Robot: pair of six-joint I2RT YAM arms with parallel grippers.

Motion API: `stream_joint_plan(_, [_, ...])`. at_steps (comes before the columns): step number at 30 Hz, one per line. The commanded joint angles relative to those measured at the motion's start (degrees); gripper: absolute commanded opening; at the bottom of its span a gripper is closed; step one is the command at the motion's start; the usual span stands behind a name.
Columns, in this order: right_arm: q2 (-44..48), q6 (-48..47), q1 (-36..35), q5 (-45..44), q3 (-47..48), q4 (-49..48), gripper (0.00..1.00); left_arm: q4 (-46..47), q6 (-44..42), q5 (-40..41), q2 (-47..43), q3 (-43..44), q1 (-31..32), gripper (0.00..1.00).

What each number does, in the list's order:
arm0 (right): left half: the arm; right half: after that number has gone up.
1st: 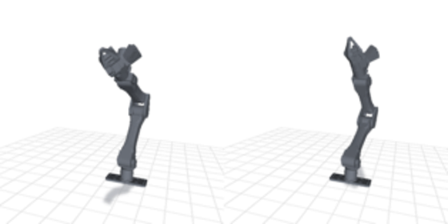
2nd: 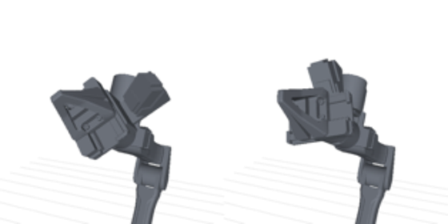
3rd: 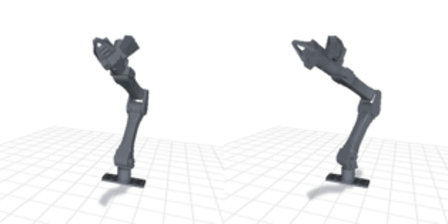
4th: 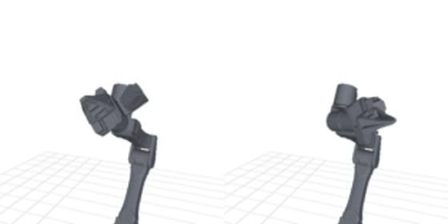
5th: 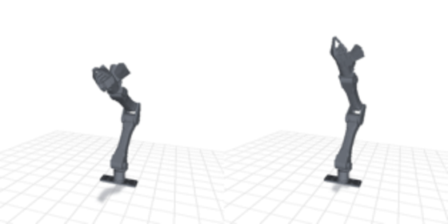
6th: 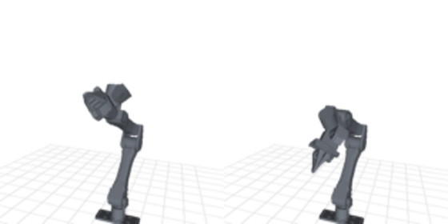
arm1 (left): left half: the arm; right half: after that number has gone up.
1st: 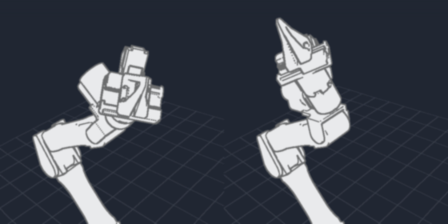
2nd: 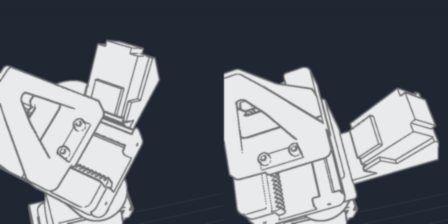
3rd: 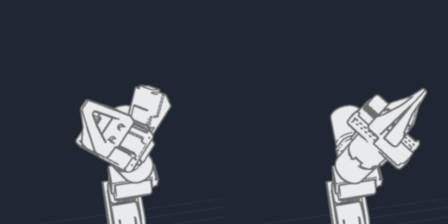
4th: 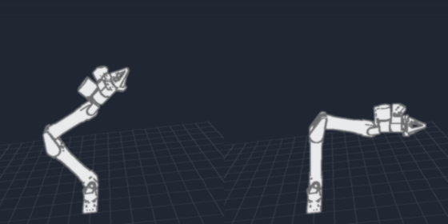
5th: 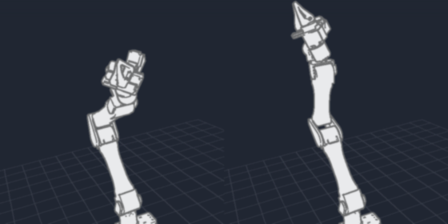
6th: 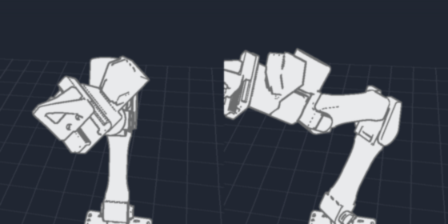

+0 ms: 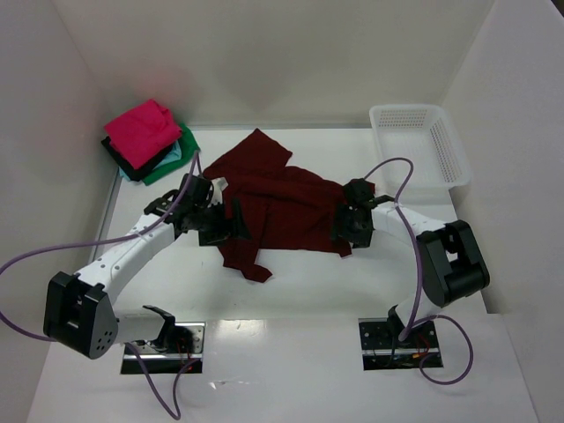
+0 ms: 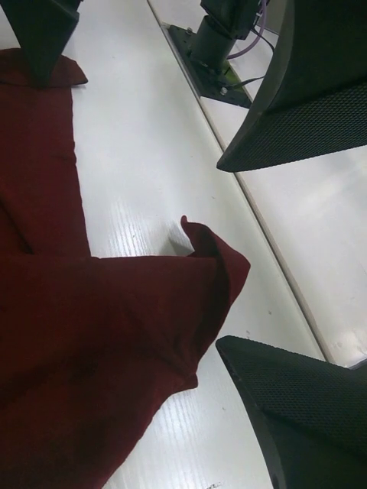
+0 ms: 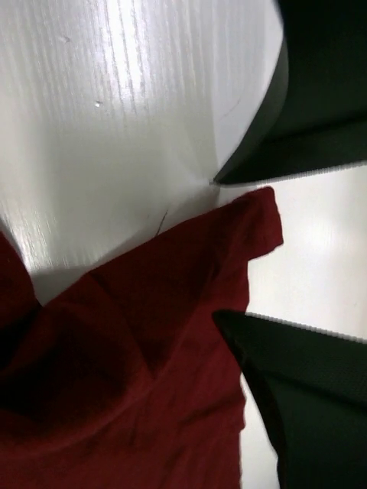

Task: Fold and stack the t-shirts
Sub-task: Flatten out the tshirt

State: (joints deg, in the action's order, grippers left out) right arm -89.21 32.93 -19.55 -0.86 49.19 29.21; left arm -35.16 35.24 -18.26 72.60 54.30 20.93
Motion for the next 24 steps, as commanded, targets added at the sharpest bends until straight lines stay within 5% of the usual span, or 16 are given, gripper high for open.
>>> stream_joint_plan(1, [0.70,1.26,-0.84,-3.27,0.47,0.84,0.68,0.35,0.88,-0.99,-2.02,-0.60,0.08,0.95])
stream_joint_plan(8, [2.37,3.98,-0.84,-4.49,0.99,3.03,0.08,-0.18,-0.26,-0.99,-2.02,1.16,0.08,0.98])
stream_joint_plan(12, [6.32,5.22,-0.84,-7.83,1.61,5.24,0.07,-0.18,-0.79,-0.99,-2.02,0.02,0.08,0.98])
stream_joint_plan(17, [8.96,6.80,-0.31,-8.89,2.84,8.13,0.25,-0.18,-2.37,-2.04,0.61,0.01,0.08,0.99])
stream_joint_plan(24, [12.74,10.84,1.97,-12.24,3.37,11.57,0.25,-0.18,-4.83,-2.04,3.16,1.06,0.08,0.99])
